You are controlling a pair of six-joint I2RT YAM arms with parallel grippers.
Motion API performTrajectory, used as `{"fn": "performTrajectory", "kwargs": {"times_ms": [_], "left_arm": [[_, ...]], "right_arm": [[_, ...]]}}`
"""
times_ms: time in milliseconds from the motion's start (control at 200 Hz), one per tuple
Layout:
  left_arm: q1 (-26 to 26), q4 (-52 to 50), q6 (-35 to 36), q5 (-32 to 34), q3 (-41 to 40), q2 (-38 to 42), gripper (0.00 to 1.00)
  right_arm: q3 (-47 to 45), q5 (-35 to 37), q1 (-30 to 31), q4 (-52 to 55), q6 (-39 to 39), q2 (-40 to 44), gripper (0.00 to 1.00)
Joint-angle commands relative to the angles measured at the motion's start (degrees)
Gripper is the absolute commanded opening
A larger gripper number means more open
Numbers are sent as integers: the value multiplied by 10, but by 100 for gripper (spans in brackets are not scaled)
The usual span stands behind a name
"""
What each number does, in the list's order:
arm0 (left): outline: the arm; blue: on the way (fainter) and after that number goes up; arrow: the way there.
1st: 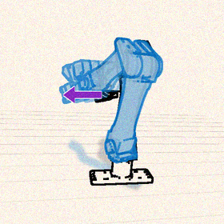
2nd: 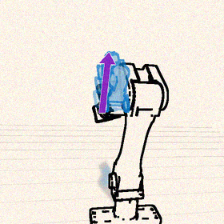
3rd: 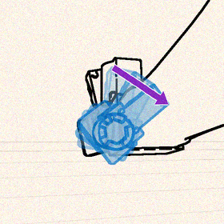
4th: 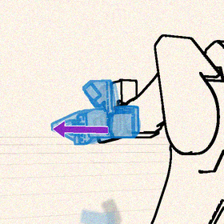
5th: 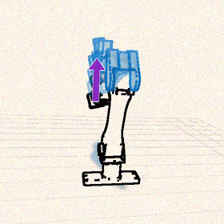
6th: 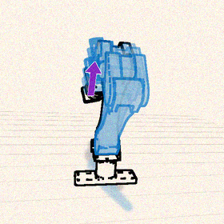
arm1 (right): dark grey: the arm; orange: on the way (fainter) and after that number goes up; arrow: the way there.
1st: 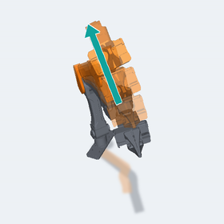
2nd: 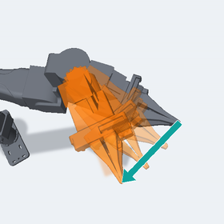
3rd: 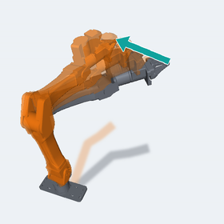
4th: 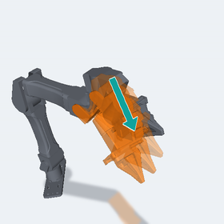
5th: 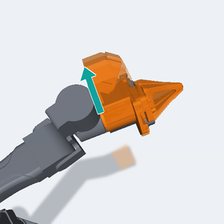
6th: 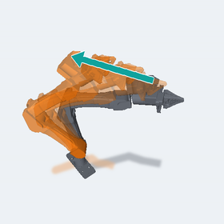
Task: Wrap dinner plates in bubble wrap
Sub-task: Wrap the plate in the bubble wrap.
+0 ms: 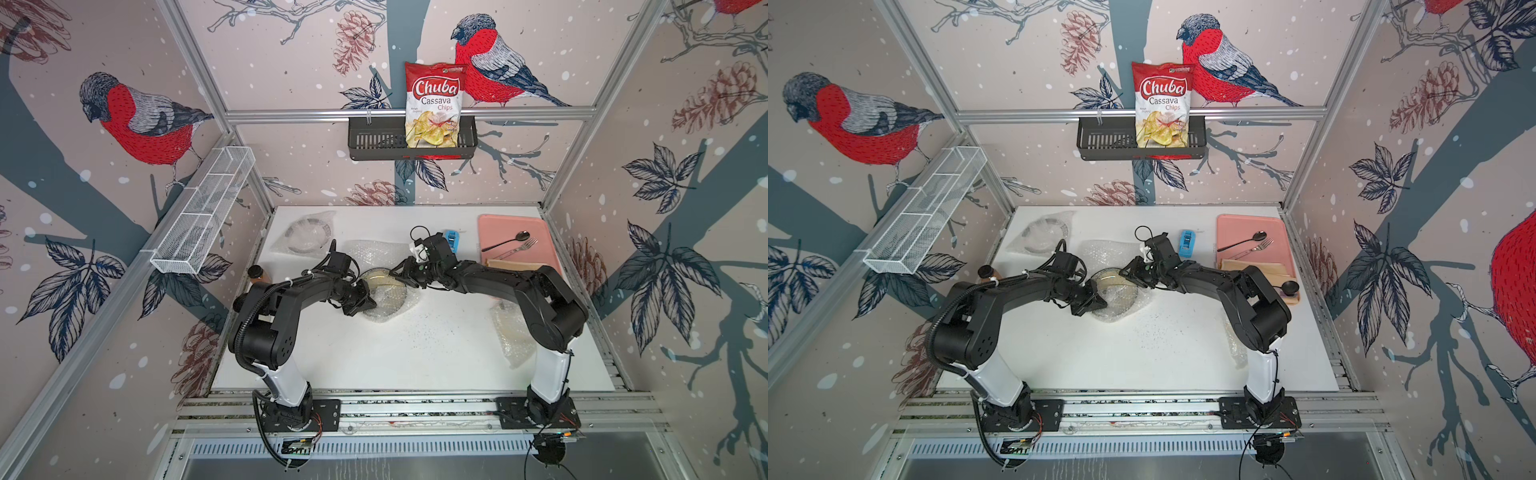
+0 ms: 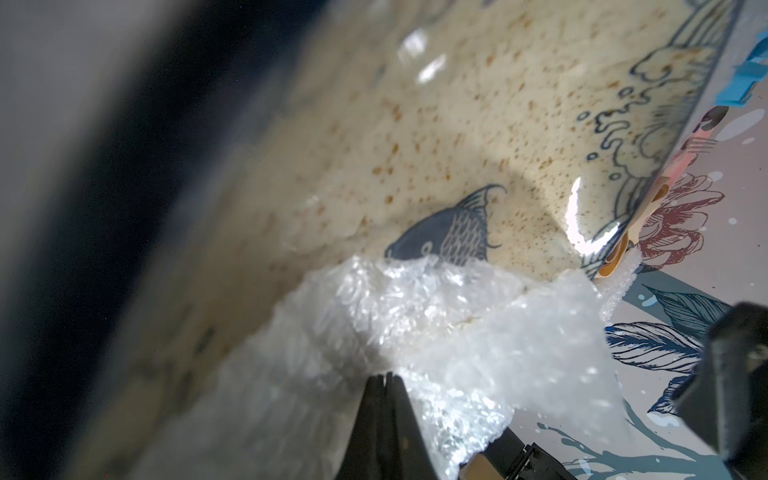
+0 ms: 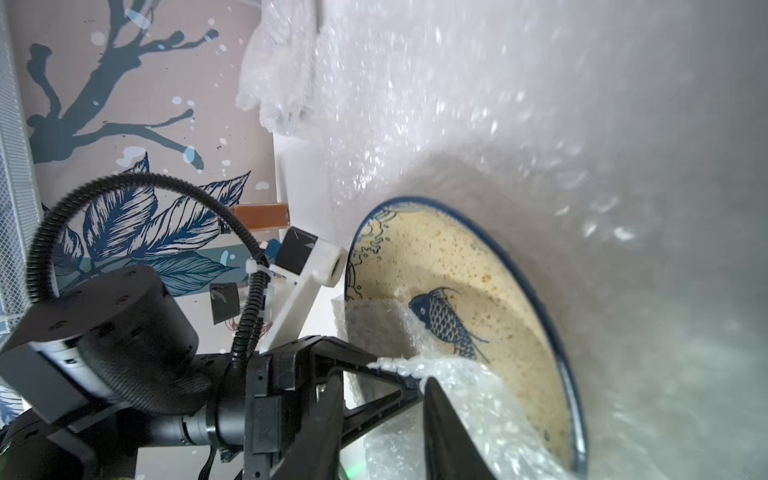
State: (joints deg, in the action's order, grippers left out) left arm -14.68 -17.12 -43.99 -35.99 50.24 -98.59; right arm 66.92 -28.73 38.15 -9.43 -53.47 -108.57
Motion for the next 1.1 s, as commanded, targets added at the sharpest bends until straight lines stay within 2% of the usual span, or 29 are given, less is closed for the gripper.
{"fn": "performTrajectory", "kwargs": {"times_ms": [0, 115, 255, 405, 605, 765, 845, 951, 1096], "left_arm": [[3, -8, -1, 31, -1, -6, 0], [3, -7, -2, 33, -1, -9, 0], [2, -3, -10, 33, -4, -11, 0], [3, -2, -14, 35, -6, -10, 0], [3, -3, -22, 39, -9, -6, 0], [3, -4, -27, 42, -9, -8, 0], [3, -5, -29, 45, -12, -6, 0], [3, -3, -34, 48, -16, -6, 0], [5, -1, -38, 52, -18, -4, 0]], "right_arm": [[-5, 59, -23, 40, 85, 16, 39], [0, 85, -56, 50, 130, 2, 43], [52, 94, -78, 81, 163, -52, 46], [88, 72, -93, 72, 151, -111, 49], [121, 38, -103, 9, 119, -160, 47], [153, -30, -117, -74, 78, -213, 37], [161, -53, -120, -114, 59, -229, 28], [161, -64, -121, -156, 47, -229, 12], [123, -94, -119, -233, 36, -196, 4]]}}
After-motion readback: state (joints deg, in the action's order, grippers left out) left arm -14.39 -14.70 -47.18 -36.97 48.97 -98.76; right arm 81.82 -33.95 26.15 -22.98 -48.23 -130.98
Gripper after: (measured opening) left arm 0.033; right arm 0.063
